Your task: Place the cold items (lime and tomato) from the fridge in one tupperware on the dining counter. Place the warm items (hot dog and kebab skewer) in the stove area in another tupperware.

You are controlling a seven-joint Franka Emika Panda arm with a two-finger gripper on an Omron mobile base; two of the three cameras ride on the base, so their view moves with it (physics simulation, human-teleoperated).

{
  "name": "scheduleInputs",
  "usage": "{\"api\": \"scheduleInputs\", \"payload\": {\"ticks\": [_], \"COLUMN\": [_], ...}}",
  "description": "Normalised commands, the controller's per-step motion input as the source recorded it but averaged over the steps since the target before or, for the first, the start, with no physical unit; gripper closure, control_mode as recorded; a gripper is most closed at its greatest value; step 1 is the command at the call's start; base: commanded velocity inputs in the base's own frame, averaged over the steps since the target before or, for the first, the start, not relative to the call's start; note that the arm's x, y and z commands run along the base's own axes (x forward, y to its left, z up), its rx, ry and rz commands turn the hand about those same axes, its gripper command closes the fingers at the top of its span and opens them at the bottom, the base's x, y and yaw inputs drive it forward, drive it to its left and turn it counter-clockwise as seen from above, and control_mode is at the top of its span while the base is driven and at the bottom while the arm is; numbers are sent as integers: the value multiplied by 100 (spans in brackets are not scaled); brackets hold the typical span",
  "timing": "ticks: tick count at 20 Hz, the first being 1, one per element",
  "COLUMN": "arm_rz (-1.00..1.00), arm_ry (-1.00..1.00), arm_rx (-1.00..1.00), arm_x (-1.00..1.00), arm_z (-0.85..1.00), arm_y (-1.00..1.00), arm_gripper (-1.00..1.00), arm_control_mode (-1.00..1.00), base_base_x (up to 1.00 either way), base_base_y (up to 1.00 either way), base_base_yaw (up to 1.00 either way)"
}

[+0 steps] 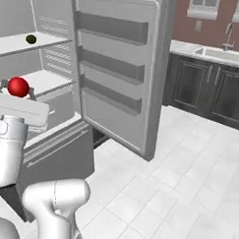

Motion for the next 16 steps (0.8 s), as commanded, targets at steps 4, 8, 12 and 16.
{"api": "scheduleInputs", "payload": {"ticks": [4,8,12,16], "arm_rz": [0,0,0,0], "arm_ry": [0,0,0,0], "arm_rx": [0,0,0,0], "arm_x": [0,0,0,0], "arm_z": [0,0,0,0], "arm_y": [0,0,0,0], "arm_gripper": [100,100,100,100], "arm_control_mode": [100,100,100,100], "base_base_x": [-38,-33,-39,-51], "base_base_y": [12,7,0,0], "base_base_yaw": [-56,-56,-53,-47]}}
